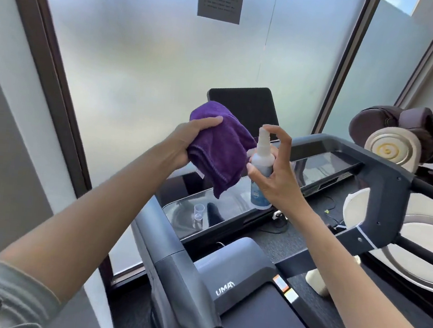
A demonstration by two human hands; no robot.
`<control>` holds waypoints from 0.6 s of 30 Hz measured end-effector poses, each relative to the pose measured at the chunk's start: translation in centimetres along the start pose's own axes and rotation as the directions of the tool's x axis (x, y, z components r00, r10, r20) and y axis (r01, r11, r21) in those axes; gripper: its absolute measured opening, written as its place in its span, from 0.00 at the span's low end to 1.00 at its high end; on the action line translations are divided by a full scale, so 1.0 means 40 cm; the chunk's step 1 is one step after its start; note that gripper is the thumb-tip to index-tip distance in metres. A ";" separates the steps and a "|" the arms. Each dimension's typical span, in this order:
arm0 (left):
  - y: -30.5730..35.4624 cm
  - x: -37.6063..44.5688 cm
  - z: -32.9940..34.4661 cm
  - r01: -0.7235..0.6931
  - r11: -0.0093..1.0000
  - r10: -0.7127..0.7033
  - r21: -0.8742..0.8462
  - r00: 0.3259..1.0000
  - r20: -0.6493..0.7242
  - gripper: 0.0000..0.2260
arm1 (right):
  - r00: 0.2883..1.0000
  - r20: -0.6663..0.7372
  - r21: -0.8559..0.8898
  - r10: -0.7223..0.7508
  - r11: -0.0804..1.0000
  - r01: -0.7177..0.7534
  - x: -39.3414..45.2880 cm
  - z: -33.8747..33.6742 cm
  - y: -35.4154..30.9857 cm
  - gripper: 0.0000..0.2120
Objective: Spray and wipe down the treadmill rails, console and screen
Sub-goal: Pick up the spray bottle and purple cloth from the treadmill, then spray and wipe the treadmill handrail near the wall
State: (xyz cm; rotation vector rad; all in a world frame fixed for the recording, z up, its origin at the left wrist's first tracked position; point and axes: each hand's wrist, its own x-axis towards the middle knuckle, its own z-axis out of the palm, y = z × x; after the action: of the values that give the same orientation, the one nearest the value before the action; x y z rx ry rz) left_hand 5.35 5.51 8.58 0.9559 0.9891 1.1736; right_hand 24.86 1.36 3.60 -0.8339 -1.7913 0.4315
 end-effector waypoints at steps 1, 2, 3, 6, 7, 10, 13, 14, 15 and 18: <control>0.005 -0.023 -0.007 -0.029 1.000 0.029 -0.006 0.999 -0.042 0.13 | 1.000 -0.002 0.020 -0.013 1.000 0.013 0.004 0.013 -0.005 0.28; 0.009 -0.046 -0.015 -0.059 0.998 0.059 0.000 0.994 -0.088 0.14 | 1.000 -0.002 0.040 -0.025 0.999 0.025 0.008 0.028 -0.010 0.26; 0.010 -0.069 -0.025 -0.089 0.996 0.090 0.012 0.987 -0.135 0.14 | 0.999 0.001 0.062 -0.032 0.998 0.032 0.010 0.044 -0.017 0.24; 0.007 -0.142 -0.061 -0.163 0.986 0.167 0.038 0.959 -0.227 0.14 | 0.999 0.040 0.181 -0.013 0.984 0.006 -0.001 0.078 -0.047 0.25; 0.004 -0.169 -0.074 -0.175 0.984 0.180 0.042 0.954 -0.242 0.14 | 0.998 0.059 0.230 0.001 0.973 -0.015 -0.010 0.084 -0.060 0.27; 0.001 -0.253 -0.106 -0.188 0.981 0.193 0.041 0.948 -0.255 0.15 | 0.995 0.095 0.306 0.033 0.950 -0.060 -0.043 0.086 -0.104 0.28; -0.004 -0.336 -0.123 -0.222 0.975 0.218 0.019 0.935 -0.279 0.15 | 0.990 0.132 0.304 0.054 0.948 -0.093 -0.077 0.081 -0.156 0.26; -0.009 -0.364 -0.124 -0.234 0.972 0.229 0.018 0.929 -0.290 0.15 | 0.989 0.138 0.300 0.059 0.949 -0.099 -0.091 0.080 -0.176 0.24; -0.015 -0.392 -0.124 -0.240 0.970 0.235 0.020 0.925 -0.299 0.15 | 0.988 0.142 0.298 0.062 0.949 -0.102 -0.106 0.079 -0.197 0.21; -0.041 -0.480 -0.121 -0.238 0.971 0.234 0.025 0.922 -0.309 0.16 | 0.987 0.124 0.305 0.101 0.943 -0.135 -0.160 0.071 -0.257 0.11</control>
State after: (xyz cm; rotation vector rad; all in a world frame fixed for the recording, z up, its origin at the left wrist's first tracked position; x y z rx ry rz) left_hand -0.96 -13.33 7.71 0.9146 1.1352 1.5672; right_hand 20.03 -10.03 4.86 -0.7050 -1.7155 0.8302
